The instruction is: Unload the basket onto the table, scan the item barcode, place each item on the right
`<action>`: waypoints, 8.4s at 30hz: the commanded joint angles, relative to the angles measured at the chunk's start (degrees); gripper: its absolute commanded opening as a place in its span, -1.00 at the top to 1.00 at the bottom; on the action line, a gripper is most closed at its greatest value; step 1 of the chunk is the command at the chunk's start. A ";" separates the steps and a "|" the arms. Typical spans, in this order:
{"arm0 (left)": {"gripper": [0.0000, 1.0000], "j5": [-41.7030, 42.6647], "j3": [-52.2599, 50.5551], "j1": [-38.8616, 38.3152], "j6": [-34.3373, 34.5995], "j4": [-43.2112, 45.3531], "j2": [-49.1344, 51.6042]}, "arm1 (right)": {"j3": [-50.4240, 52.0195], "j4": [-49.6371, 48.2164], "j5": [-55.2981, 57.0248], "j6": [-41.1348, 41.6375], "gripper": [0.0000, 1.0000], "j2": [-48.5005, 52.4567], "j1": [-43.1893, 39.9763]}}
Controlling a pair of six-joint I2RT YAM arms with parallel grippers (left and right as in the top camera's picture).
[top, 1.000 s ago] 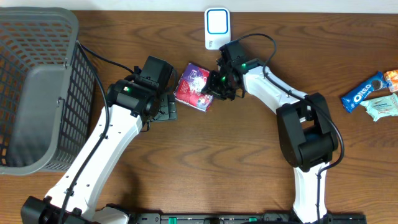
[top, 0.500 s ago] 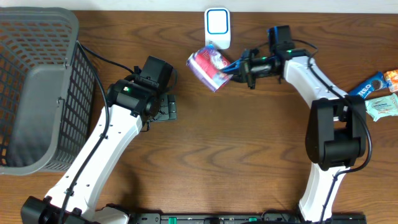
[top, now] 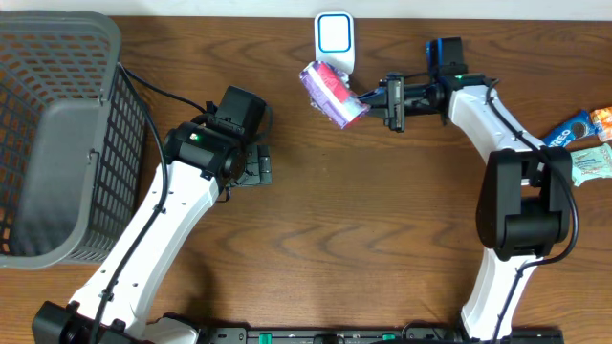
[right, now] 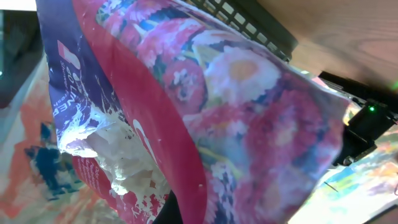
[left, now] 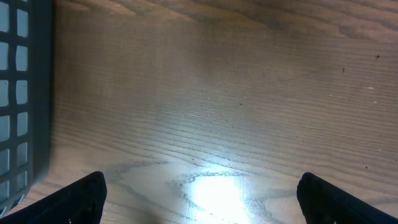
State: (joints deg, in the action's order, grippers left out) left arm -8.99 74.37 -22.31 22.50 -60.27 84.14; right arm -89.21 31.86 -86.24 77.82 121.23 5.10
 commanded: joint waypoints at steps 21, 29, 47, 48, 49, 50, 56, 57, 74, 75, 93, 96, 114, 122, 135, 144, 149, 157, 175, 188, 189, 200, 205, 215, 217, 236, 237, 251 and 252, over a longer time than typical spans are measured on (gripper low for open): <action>-0.96 -0.70 0.11 -0.15 0.33 -0.33 0.13 | -0.35 22.18 34.91 -41.00 0.98 -1.73 -9.01; -0.96 -0.70 0.11 -0.15 0.33 -0.35 0.13 | -1.44 33.57 62.49 -47.17 0.70 -1.88 -8.46; -0.96 -0.70 0.11 -0.15 0.33 -0.33 0.13 | -27.61 57.35 74.51 -61.07 -0.82 -1.88 -1.55; -0.96 -0.68 0.11 -0.15 0.33 -0.33 0.13 | -27.87 56.78 76.41 -60.30 -0.81 -1.88 0.28; -0.96 -0.68 0.11 -0.15 0.33 -0.33 0.13 | -27.80 56.24 78.62 -58.90 -0.79 -1.88 1.88; -0.96 -0.70 0.11 -0.15 0.33 -0.33 0.13 | -27.54 55.58 81.85 -56.72 -0.76 -1.86 3.89; -0.95 -0.68 0.11 -0.15 0.33 -0.33 0.13 | -21.75 47.58 96.94 -46.77 -0.77 -1.64 15.43; -0.96 -0.68 0.11 -0.15 0.33 -0.33 0.13 | -20.35 45.18 98.31 -46.07 -0.77 -1.64 17.18; -0.96 -0.68 0.11 -0.15 0.33 -0.33 0.13 | 0.22 26.58 105.31 -26.21 -0.39 -1.09 21.84; -0.95 -0.68 0.11 -0.15 0.33 -0.33 0.13 | 1.11 25.77 105.22 -26.21 -0.24 -1.09 21.84; -0.96 -0.68 0.11 -0.15 0.33 -0.33 0.13 | -13.77 32.96 44.52 -65.29 0.98 -2.10 5.51; -0.95 -0.70 0.11 -0.15 0.33 -0.33 0.13 | -13.46 36.35 32.02 -76.08 0.98 -1.92 1.07; -0.96 -0.70 0.11 -0.15 0.33 -0.33 0.13 | -2.36 65.66 23.71 -126.18 0.98 -1.84 -7.10; -0.96 -0.70 0.11 -0.15 0.33 -0.33 0.13 | -1.68 65.40 25.09 -126.68 0.98 -1.86 -7.78; -0.96 -0.70 0.11 -0.15 0.33 -0.33 0.13 | -9.73 41.99 56.37 -69.42 0.98 -2.27 -3.67; -0.96 -0.68 0.11 -0.15 0.33 -0.33 0.13 | -11.89 36.13 86.86 -46.58 0.71 -1.99 10.95; -0.96 -0.68 0.11 -0.15 0.33 -0.33 0.13 | -10.82 32.11 87.62 -45.68 -0.51 -1.38 17.70; -0.96 -0.68 0.11 -0.15 0.33 -0.33 0.13 | -13.94 33.31 90.33 -51.74 -0.98 -1.68 18.40; -0.96 -0.70 0.11 -0.15 0.33 -0.33 0.13 | -8.52 35.12 57.00 -74.99 -0.95 -1.73 -6.19; -0.96 -0.68 0.11 -0.15 0.33 -0.33 0.13 | 16.87 2.97 47.54 -60.02 0.38 -1.73 -6.82; -0.96 -0.70 0.11 -0.15 0.33 -0.33 0.13 | 17.55 1.44 47.52 -58.97 0.56 -1.73 -6.75; -0.96 -0.70 0.11 -0.15 0.33 -0.33 0.13 | 11.13 -18.97 37.35 -35.15 0.98 -1.88 -1.70; -0.96 -0.70 0.11 -0.15 0.33 -0.33 0.13 | 6.45 -33.55 47.23 -20.74 0.97 -1.86 3.80; -0.95 -0.68 0.11 -0.15 0.33 -0.33 0.13 | -1.11 -35.54 74.99 -15.63 0.98 -1.64 11.15; -0.96 -0.70 0.11 -0.15 0.33 -0.33 0.13 | -2.43 -35.52 75.21 -15.63 0.98 -1.07 11.17; -0.96 -0.70 0.11 -0.15 0.33 -0.33 0.13 | -8.72 -3.39 64.50 -36.85 0.98 -2.64 -18.08; -0.96 -0.68 0.11 -0.15 0.33 -0.33 0.13 | -8.70 -1.64 64.50 -37.42 0.98 -2.62 -20.20; -0.95 -0.70 0.11 -0.15 0.33 -0.33 0.13 | -8.50 10.93 68.76 -54.14 -0.82 -2.49 -33.00; -0.95 -0.70 0.11 -0.15 0.33 -0.33 0.13 | -8.52 11.54 68.63 -54.36 -0.98 -2.51 -32.98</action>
State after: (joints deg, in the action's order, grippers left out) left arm -8.99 74.37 -22.31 22.50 -60.27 84.12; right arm -96.82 42.68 -17.37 27.68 119.61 -28.27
